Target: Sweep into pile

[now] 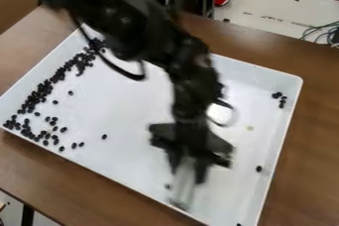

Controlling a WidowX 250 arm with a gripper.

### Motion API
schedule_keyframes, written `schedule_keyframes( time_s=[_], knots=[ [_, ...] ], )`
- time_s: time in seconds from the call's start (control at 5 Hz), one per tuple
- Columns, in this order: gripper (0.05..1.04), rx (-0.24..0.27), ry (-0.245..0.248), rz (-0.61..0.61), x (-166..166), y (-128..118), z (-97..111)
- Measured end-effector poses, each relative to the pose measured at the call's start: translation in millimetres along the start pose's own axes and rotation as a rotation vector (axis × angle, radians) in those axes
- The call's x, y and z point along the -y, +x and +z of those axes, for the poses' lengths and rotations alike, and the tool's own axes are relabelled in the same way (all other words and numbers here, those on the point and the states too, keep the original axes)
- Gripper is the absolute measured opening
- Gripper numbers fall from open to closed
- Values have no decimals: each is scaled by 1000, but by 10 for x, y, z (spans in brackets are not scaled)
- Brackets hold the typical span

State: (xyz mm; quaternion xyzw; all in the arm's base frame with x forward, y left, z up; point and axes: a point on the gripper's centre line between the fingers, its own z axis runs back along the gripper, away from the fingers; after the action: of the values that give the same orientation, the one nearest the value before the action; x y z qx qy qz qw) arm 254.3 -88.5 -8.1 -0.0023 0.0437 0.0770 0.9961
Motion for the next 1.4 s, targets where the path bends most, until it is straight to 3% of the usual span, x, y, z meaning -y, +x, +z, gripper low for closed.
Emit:
schedule_keyframes(
  time_s=[0.2,0.6,0.8,1.0,1.4],
  knots=[
    [363,-14,-12,67,-507,-32,3],
    [363,-14,8,86,-1411,23,-78],
    [363,-32,64,61,-1815,1,-90],
    [363,-30,78,94,-2123,-23,-85],
    [363,-71,103,20,-2179,56,26]
  ],
)
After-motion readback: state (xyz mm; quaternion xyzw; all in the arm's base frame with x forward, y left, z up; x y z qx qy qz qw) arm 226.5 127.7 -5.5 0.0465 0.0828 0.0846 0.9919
